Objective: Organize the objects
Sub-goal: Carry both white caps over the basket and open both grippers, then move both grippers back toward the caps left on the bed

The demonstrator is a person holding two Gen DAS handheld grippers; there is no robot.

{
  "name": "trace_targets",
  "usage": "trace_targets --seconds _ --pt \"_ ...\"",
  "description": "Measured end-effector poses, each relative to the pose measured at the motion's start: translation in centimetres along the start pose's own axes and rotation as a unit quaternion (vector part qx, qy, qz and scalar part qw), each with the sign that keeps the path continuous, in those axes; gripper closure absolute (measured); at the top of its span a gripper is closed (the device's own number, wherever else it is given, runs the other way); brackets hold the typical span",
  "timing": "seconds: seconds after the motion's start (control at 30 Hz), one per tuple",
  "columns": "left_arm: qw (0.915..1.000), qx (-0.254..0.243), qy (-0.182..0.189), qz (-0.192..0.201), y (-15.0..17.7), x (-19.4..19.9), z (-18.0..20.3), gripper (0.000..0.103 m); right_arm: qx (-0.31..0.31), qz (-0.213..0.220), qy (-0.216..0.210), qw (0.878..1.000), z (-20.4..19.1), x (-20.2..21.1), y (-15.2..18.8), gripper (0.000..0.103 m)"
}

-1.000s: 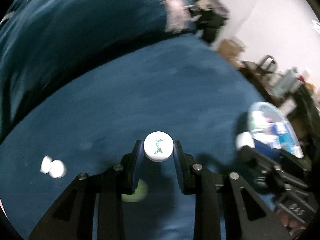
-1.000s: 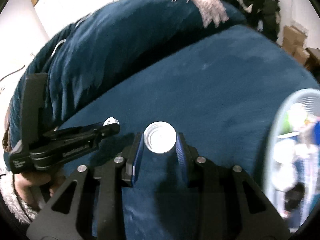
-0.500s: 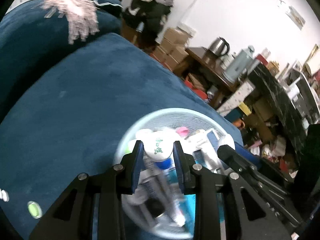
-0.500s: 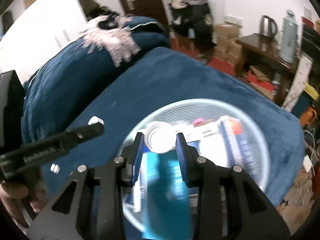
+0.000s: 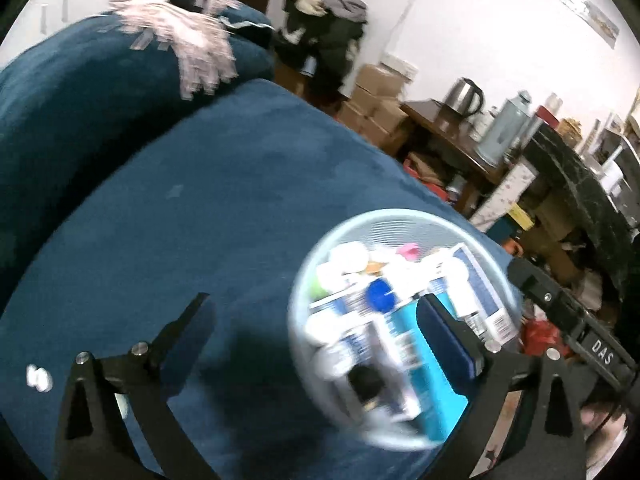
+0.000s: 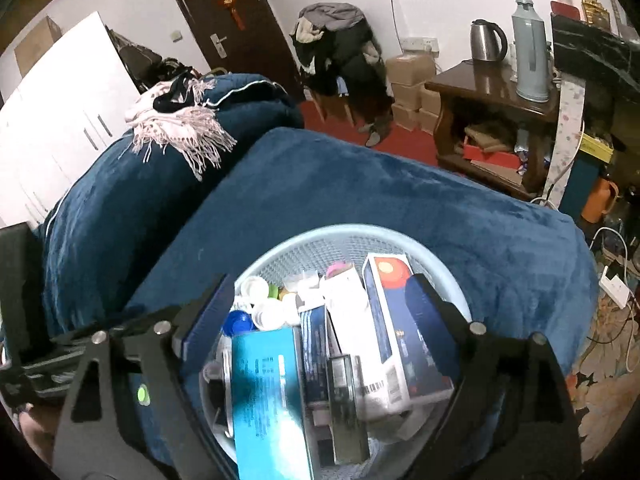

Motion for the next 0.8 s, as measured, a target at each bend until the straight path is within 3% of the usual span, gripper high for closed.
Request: trace_targets --seconds 0.13,0.3,0.47,0.57,0.67,0.8 --pt "0.9990 0.014 -0.041 0.006 2.3 2.7 -4.8 0.001 0.051 0.001 -0.006 0.999 -2.9 0.5 1.3 0.014" --pt "0.9949 0.062 -0.080 -0.004 6.3 5.8 -12.3 0.001 0.153 -0.010 -0.057 0.987 -10.6 0.7 3.8 0.014" --pt "0.9811 0.131 -0.142 -0.009 11.8 8.3 -21.6 0.001 0.262 -0.065 -0.140 0.953 -19.9 -0.7 8.9 0.013" --pt "0.9713 0.181 -0.154 -0.018 15.1 8.8 -25.7 0.001 0.309 -0.110 -0.177 0.928 -24.1 -3.0 12.7 0.014" --pt "0.9640 0.212 -0.160 -0.017 17.6 9.4 -28.0 0.001 0.333 -0.150 -0.168 0.916 -26.5 -6.7 16.2 0.014" --pt "0.9584 0.235 -0.162 -0.009 19.1 9.6 -29.3 0.001 0.350 -0.179 -0.130 0.910 -27.5 -11.0 18.9 0.014"
Point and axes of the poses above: each gripper's, at about its wrist camera, not at the fingertips, and x roughly against the way its jaws point, z to its right, y to its underside, the point moved 4 cm from there along -x, roughly the way its jaws point, and after that the axes turned 2 degrees about x, right-handed, at the moved point
